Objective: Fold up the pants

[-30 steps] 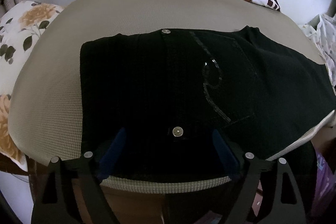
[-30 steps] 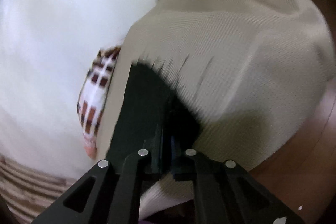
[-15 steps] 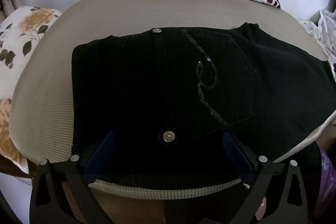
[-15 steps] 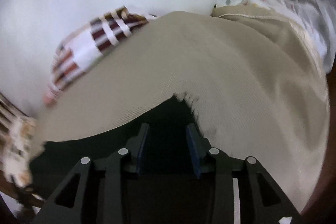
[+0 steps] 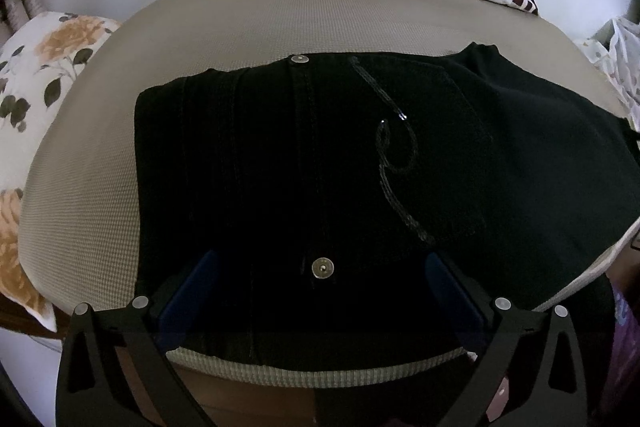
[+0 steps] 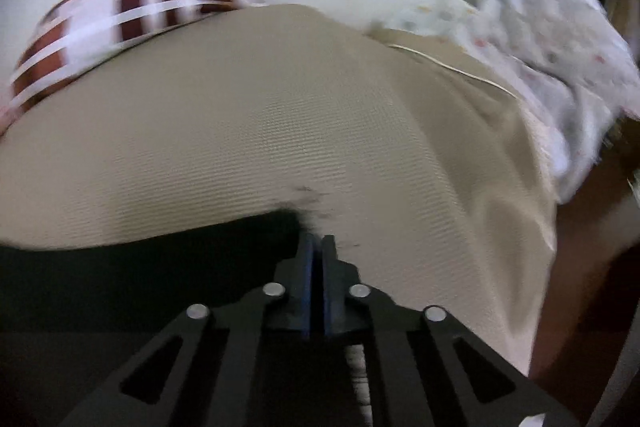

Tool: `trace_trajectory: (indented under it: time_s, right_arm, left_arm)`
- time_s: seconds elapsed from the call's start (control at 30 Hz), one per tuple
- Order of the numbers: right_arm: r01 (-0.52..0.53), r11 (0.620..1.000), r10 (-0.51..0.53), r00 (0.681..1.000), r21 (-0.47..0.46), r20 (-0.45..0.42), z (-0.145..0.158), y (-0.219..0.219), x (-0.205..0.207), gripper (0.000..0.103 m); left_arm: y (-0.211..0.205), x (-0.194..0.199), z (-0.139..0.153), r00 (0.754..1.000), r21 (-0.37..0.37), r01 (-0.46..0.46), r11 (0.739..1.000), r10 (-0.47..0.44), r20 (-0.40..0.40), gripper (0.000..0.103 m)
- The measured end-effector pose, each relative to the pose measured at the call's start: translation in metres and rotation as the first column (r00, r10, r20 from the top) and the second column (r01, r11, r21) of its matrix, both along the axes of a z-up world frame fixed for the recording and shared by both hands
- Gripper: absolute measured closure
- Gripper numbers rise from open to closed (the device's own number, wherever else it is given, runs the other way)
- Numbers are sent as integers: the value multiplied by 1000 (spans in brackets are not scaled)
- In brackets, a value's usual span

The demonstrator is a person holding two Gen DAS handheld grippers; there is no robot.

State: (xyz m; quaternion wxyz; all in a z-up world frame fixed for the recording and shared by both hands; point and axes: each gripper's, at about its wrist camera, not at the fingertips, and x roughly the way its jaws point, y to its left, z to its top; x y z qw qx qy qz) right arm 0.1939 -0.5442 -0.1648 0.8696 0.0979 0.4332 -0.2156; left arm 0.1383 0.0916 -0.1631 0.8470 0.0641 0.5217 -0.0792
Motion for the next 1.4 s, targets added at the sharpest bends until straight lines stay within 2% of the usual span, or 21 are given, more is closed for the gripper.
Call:
trace_trajectory:
  time_s: [0.1,0.13,0.17,0.2,0.27,0.33,0.47,0.53,0.6,0.7,0.77,0.83,0.93,1.0,1.07,1.1,1.13,1.2,1.27,1.33,1.4]
  right_arm:
    - [8,994,-17,996,109,88,7,-14,-21,103]
    - [28,993,-40,994,116,104,10,-17,-28,101]
    - [49,988,-71,987,148,145,18,-22,-40,93]
    - [46,978,-91,973,205,212,27,-24,-55,93]
    - [-41,952,-64,943,305,327,42,-17,-78,88]
    - [-200,908,45,920,368,390,48,15,-94,83]
    - [-414,824,280,892,388,356,34,100,-101,83]
    - [-469,801,360,874,372,328,24,136,-99,83]
    - [-500,796,423,863,341,277,10,169,-94,83]
    - [-519,757,476,854,397,210,-17,197,-92,82]
    - [-556,734,516,830,389,212,-15,207,-102,81]
    - [-565,737,533,823,370,196,-10,210,-107,82]
    - [-578,704,514,815,412,266,7,206,-108,82]
    - [-577,705,493,816,411,300,15,210,-99,79]
    - [-576,719,496,817,388,295,13,222,-88,71]
    - [-577,721,507,817,383,276,9,232,-82,70]
    - [-587,704,528,809,399,258,4,240,-77,70]
    - [-624,646,615,767,439,185,-12,266,-76,70]
    - [-685,657,681,718,314,142,-4,290,-88,64]
    - [-694,630,688,707,349,164,3,296,-91,62]
    - [-710,607,673,698,358,244,21,298,-88,61]
  left_arm:
    - [0,-1,-1,1000,1,7,1000,-7,10,0]
    - [-1,-1,-1,1000,1,7,1000,-7,12,0]
    - [0,-1,-1,1000,0,5,1000,-5,13,0]
    - [0,-1,-1,1000,0,4,1000,-4,11,0]
    - [0,-1,-1,1000,1,7,1000,-7,9,0]
    - [1,-1,0,1000,-2,9,1000,-9,10,0]
    - [1,-3,-2,1000,-3,11,1000,-11,20,0]
    - [1,-3,-2,1000,-3,11,1000,-11,27,0]
    - [1,-5,-3,999,-6,10,1000,-9,36,0]
    - [1,-5,-4,999,-11,14,1000,-14,40,0]
    - [3,-5,-3,999,-21,22,1000,-21,40,0]
    - [4,-5,-3,999,-29,28,999,-26,43,0]
    - [4,-7,-2,998,-31,31,999,-29,51,0]
    - [5,-8,0,998,-47,22,999,-19,58,0]
    - [10,-8,4,998,-94,5,996,1,62,0]
    - [14,-8,7,998,-128,-7,992,15,60,0]
    - [21,-9,12,998,-172,-25,985,34,52,0]
    - [32,-10,23,997,-244,-58,968,69,39,0]
    - [46,-15,36,993,-305,-96,947,113,40,0]
    - [61,-22,50,985,-345,-133,929,162,59,0]
    - [76,-30,63,976,-376,-156,913,201,83,0]
